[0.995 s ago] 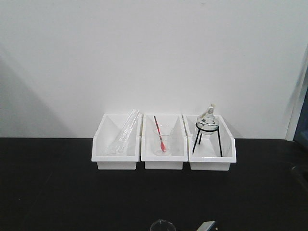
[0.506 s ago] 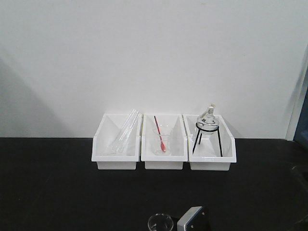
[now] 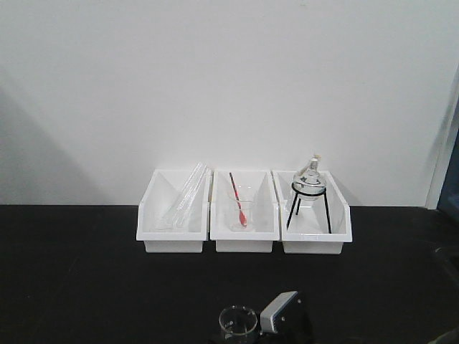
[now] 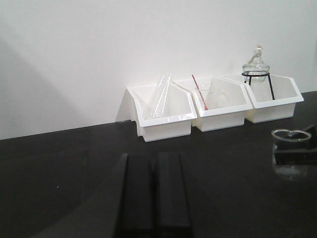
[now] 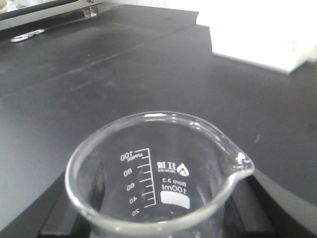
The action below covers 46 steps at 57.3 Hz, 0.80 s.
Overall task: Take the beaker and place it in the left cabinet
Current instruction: 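Lift the beaker with the right gripper and pull it toward the robot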
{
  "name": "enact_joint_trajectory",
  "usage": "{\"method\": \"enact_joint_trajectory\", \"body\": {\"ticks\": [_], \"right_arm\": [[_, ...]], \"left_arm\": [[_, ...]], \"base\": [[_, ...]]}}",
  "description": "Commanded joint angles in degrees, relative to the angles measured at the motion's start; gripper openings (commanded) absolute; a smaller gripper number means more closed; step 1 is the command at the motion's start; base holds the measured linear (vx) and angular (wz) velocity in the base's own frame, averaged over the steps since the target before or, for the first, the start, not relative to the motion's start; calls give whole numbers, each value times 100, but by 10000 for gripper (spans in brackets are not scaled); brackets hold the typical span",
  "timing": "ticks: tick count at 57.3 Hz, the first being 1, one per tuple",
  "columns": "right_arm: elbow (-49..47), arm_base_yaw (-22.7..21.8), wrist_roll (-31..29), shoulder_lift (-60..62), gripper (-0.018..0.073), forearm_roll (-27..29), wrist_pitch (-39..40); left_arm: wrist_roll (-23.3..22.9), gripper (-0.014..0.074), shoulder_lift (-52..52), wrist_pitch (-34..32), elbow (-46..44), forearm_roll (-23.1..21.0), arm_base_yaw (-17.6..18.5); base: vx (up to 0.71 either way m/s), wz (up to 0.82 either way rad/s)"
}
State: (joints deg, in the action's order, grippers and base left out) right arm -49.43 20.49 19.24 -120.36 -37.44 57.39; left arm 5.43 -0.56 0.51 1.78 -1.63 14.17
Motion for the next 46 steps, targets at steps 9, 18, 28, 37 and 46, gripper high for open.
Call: {"method": "enact_joint_trajectory", "body": {"ticks": [9,18,28,37,46], "right_arm": [[26,-37,639,2083,-6,-42,-1406],[26,-37,1376,3485,-6,-231,-3186],[26,-37,1835,4783,-6,-385,-5249],[185,-37,1742,5841,-6,-358,-6536],[974,-37,1621,6990,-6,-334,-6548]], "left_arm": [[-19,1,-105,-478,94,-47,32],[-19,1,-105,-478,94,-47,32],[-19,1,-105,-478,94,-47,32],[-19,1,-105,-478,94,-47,32],[-19,1,-105,-478,94,-47,32]], "base": [[0,0],[0,0],[0,0],[0,0],[0,0]]}}
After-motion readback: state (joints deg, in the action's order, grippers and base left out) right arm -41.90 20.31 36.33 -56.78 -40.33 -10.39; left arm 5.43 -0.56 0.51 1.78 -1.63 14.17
